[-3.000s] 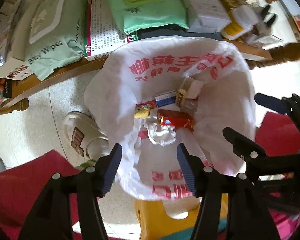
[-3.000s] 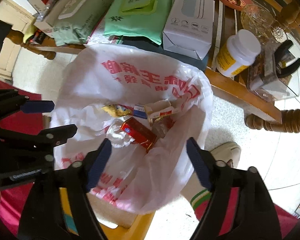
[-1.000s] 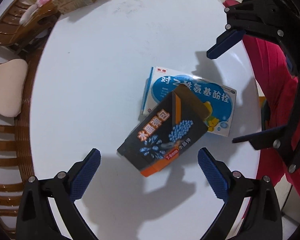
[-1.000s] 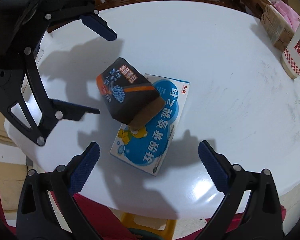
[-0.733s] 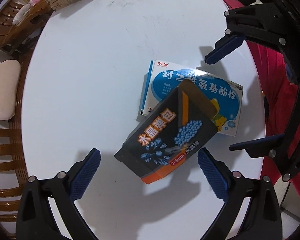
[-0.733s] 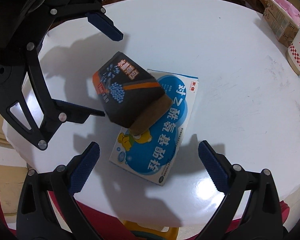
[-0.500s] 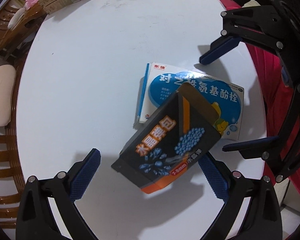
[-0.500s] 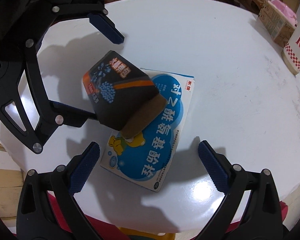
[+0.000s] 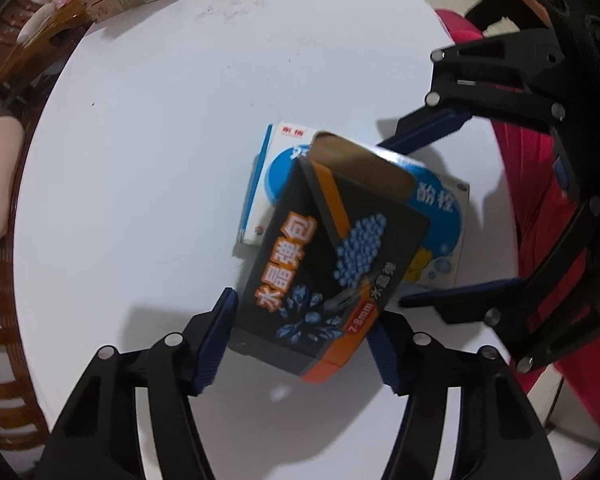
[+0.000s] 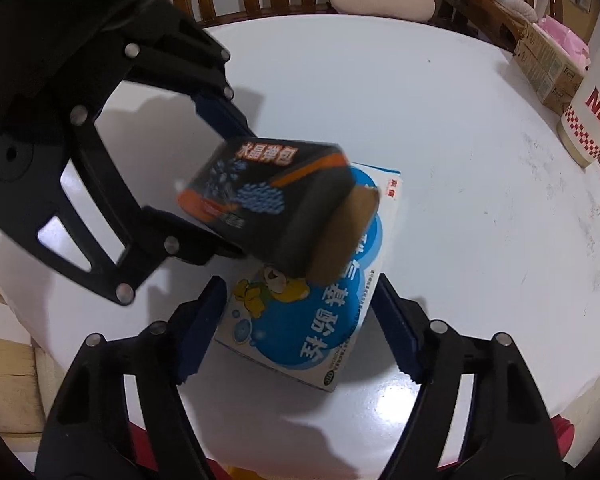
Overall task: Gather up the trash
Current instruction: 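Grasp the black-orange box with the left tool while the right tool grasps the blue-white medicine box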
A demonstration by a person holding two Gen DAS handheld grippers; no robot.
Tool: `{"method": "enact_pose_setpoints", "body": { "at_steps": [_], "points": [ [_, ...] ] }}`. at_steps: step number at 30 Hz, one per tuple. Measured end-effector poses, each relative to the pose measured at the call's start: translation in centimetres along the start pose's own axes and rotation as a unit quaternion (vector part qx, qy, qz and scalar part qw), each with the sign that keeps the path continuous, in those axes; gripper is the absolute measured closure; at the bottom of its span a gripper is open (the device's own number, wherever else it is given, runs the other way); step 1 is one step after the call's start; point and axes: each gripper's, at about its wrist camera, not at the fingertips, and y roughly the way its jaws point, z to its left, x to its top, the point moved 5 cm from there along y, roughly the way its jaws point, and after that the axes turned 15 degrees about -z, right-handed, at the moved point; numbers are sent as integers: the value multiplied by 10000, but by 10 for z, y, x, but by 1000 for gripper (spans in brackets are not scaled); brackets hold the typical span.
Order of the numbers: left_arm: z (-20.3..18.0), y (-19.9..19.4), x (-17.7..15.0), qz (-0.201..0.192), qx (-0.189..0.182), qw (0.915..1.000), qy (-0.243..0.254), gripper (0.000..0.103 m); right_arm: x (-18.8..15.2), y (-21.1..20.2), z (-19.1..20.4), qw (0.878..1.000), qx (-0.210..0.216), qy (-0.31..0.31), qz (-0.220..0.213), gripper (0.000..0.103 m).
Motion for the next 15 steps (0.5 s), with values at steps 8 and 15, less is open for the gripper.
{"method": "enact_pose_setpoints", "body": {
  "at_steps": [8,15],
  "points": [
    [4,-13,-14,-426,420,9945,-857,48,0,-6,-9,9997,217,18,62,38],
    [-1,-24,-32,-705,897,9746,-1929,49,0,-10,-14,9994,284,-165,90,40]
  ]
}}
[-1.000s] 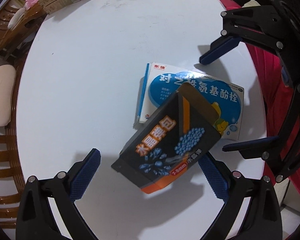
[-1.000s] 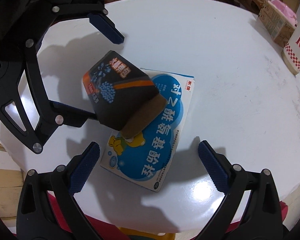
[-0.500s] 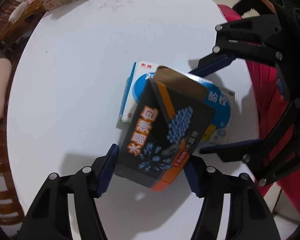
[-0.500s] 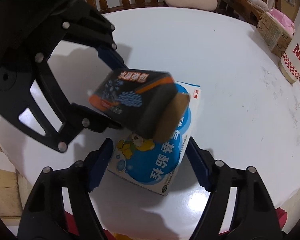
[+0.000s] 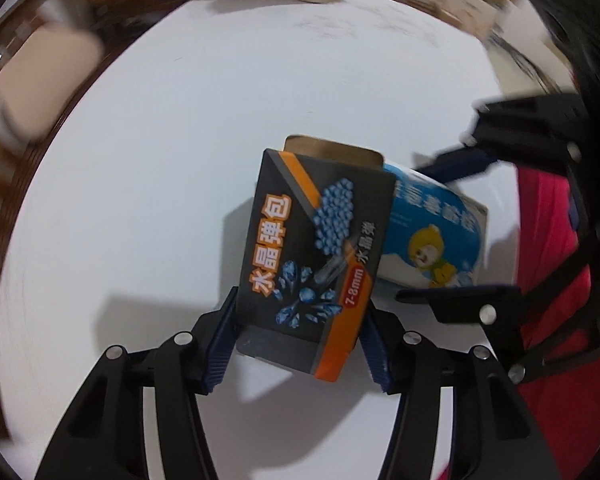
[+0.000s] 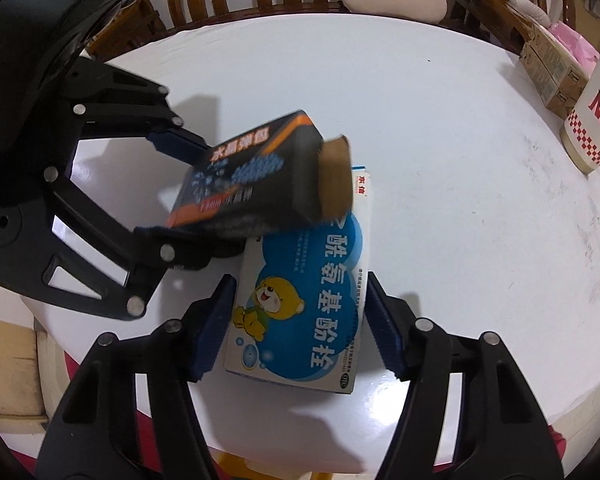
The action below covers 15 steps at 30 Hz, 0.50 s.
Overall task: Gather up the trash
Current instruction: 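Grasp the black-orange box with the left tool while the right tool grasps the blue-white medicine box, then lift both boxes off the table toward the trash bag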
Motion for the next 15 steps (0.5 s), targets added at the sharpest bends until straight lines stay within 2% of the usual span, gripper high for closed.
{"method": "enact_pose_setpoints", "body": {
  "at_steps": [2,7,8,15],
  "points": [
    [-11,-9,-12,-73,135,9993,-339,50,4,-2,0,9999,-7,-99,-22,40],
    [-12,-16,-25,-111,424,9966,-702,51,15,1,-1,9991,-27,-411,-41,40],
    [-17,-13,-16,-112,479,9953,-834,51,15,-1,0,9989,-50,-468,-56,41],
    [-15,-27,-17,-225,838,9847,-1513,51,13,-16,0,9971,-165,-723,-171,41]
  ]
}}
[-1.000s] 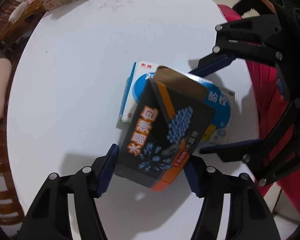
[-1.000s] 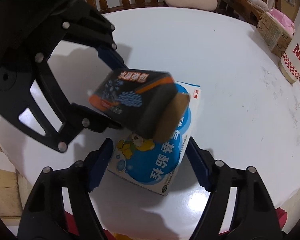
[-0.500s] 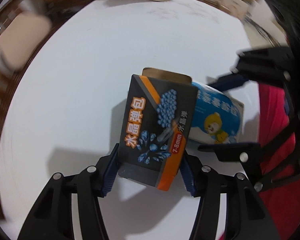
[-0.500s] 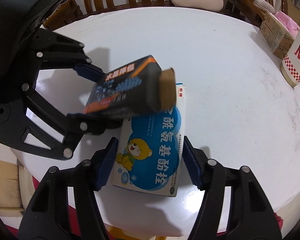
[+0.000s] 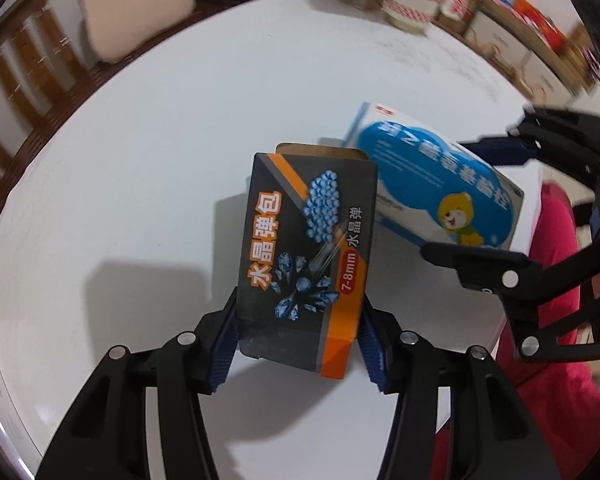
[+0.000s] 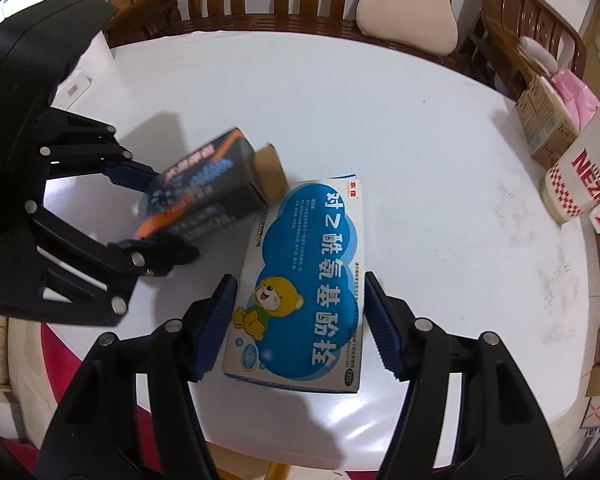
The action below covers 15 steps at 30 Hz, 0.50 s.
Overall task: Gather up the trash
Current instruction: 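Lift both boxes off the table toward the trash bag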
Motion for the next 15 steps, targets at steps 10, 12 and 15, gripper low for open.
{"method": "enact_pose_setpoints", "body": {
  "at_steps": [10,12,15],
  "points": [
    [-5,-36,-17,-311,611,9972,-299,51,7,-23,-11,9995,106,-174,-235,41],
    [-8,-48,-19,-381,735,9960,-340,51,6,-31,-7,9992,158,-223,-282,41],
    [-15,-62,-25,-434,877,9943,-415,51,5,-42,-5,9984,230,-336,-397,41]
  ]
}}
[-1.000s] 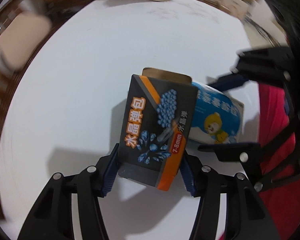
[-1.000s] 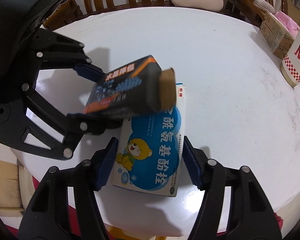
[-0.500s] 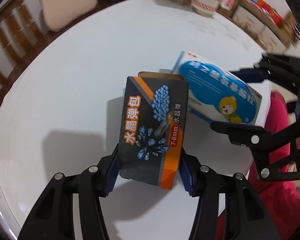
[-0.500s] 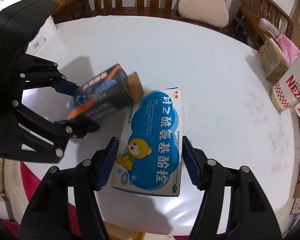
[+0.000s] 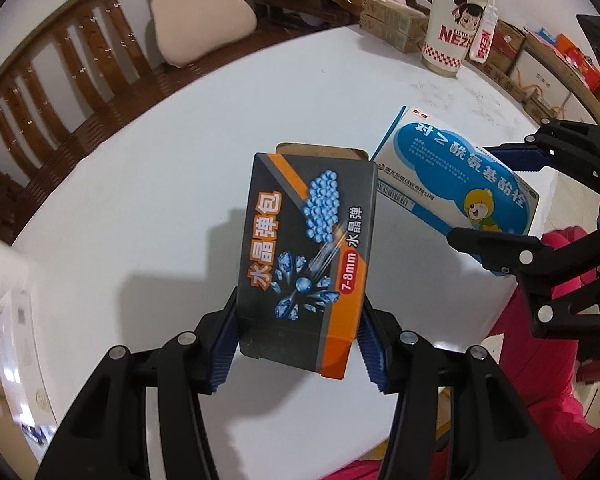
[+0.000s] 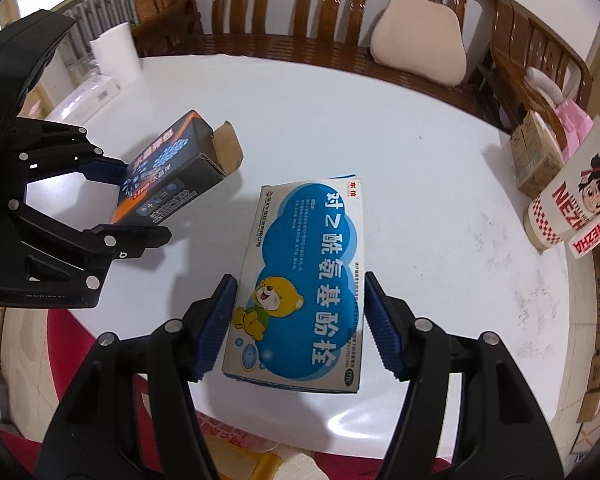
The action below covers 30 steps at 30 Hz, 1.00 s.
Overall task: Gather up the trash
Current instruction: 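Lift both boxes off the table toward the trash bag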
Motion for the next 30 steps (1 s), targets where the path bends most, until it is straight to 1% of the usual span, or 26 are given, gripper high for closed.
{"method": "enact_pose_setpoints", "body": {
  "at_steps": [3,5,11,16,19,21,30],
  "points": [
    [-5,-10,-4,-10,105,9999,-98,51,1,-11,2,9999,93,-83,-113,41],
    [-9,-18,-9,-45,253,9995,-178,51,1,-19,4,9996,147,-155,-205,41],
    [-24,-36,-19,-85,424,9986,-305,51,-6,-39,6,9987,267,-283,-318,40],
    [-39,-48,-28,-133,407,9986,-317,51,-13,-52,13,9980,305,-411,-374,40],
    [-44,-51,-34,-145,469,9984,-287,51,-19,-57,20,9976,355,-453,-378,41],
    [-47,-51,-38,-113,419,9985,-334,51,-24,-58,26,9973,395,-502,-356,41],
    [-54,-52,-60,-20,468,9978,-466,51,-37,-65,43,9963,524,-590,-330,41]
  ]
}}
